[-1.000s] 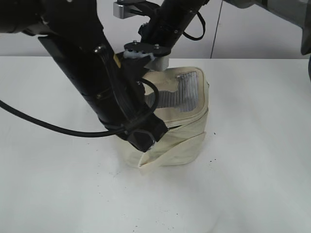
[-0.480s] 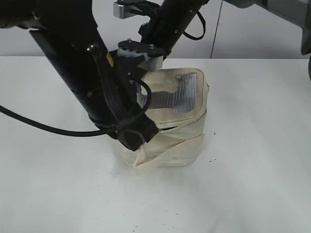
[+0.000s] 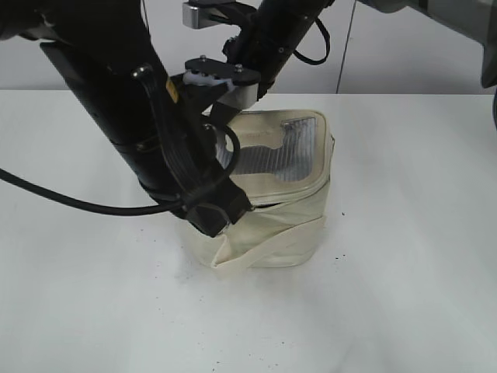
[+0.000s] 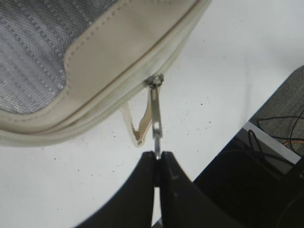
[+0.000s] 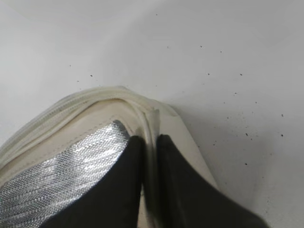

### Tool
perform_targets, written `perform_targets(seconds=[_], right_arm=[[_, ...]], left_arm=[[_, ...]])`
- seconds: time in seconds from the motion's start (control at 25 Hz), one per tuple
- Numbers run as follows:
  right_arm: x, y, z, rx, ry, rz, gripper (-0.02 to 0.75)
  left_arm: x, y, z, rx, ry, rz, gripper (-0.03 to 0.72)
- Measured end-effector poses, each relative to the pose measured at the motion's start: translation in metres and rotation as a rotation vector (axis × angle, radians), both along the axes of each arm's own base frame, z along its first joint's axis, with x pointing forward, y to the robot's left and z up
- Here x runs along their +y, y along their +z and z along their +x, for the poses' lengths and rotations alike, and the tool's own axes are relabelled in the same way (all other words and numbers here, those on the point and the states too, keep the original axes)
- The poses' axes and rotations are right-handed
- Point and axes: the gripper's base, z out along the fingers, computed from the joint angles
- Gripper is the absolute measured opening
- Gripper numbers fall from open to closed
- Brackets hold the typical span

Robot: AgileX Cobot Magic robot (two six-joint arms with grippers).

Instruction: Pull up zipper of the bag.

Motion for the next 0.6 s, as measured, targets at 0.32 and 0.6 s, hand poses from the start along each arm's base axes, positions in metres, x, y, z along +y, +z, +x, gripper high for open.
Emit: perform_targets(seconds=[0.32,0.6], right_arm=[[-0.004,0.016,-0.001,-0.010,-0.070,-0.007,0.428],[-0.035,0.054,0.003,-0.086,-0.235,-0.075,0.482]], left_arm=[[-0.001,0.015,0.006,-0.071,-0.013,-0.011,0.384],[-0.008,0.045,0.031,-0.332,-0.018,-0.089,0.474]])
